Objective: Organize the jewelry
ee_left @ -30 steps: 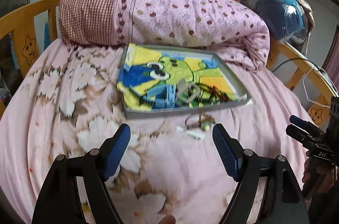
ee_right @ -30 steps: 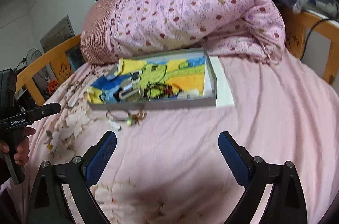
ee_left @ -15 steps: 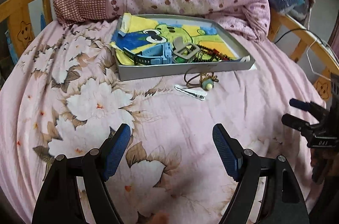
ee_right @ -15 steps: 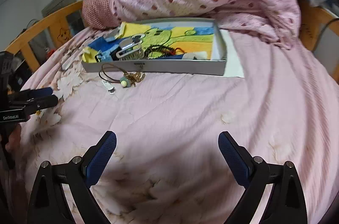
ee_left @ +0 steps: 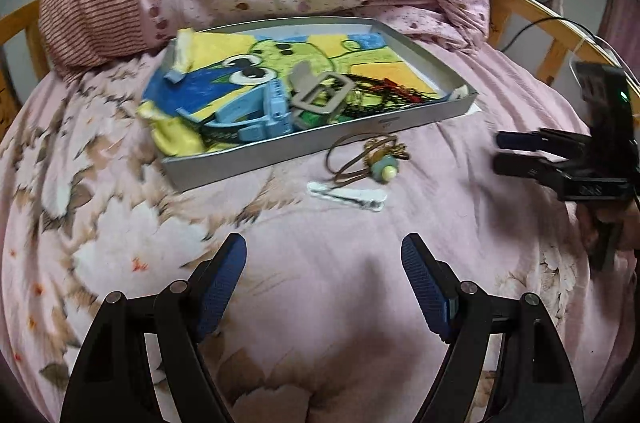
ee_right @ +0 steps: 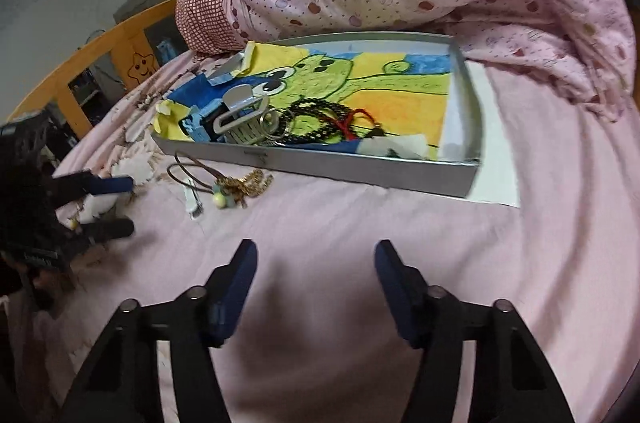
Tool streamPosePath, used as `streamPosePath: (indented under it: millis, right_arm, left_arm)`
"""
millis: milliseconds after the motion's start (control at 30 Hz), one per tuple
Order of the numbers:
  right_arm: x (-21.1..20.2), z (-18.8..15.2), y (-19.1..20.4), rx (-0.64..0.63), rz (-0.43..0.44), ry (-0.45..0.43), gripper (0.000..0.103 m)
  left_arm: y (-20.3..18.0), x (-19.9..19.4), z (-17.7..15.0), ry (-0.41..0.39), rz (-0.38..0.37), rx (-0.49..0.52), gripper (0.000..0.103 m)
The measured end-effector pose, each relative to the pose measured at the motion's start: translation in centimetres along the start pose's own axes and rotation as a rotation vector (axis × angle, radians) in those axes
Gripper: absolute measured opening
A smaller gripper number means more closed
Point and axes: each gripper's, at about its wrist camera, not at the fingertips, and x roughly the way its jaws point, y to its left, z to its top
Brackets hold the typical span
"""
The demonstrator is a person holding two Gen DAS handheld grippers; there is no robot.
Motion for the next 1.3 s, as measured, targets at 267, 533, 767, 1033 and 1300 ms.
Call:
streamPosePath:
  millis: [267,533,767,1033,1300]
  right_arm:
    - [3.1,1.6,1.0,-0.059,0.078,0.022,0.039]
    - [5.6,2.6,1.5,-0.116,0.114,0.063,0.038]
    - [6.6,3.4,1.2,-0.132,0.124,0.074,0.038]
    - [6.8,3.6,1.3,-0.136,0.139,0.075,0.038]
    - [7.4,3.7,2.4,-0.184,0.158,0.092,0.038]
  left_arm:
    - [-0.7,2.3,0.8,0.002,-0.049,0.006,0.074]
    - [-0.8,3.7,1.4,0.001,-0.060,0.009,0.072]
    - [-0.5,5.1,2.0,0.013,-0.032,0.001,0.055]
    - [-0.1,5.2,2.3,0.006,0.000,-0.014,0.052]
    - [1.6,4.9,2.2,0.000,0.046,-0.066,0.052]
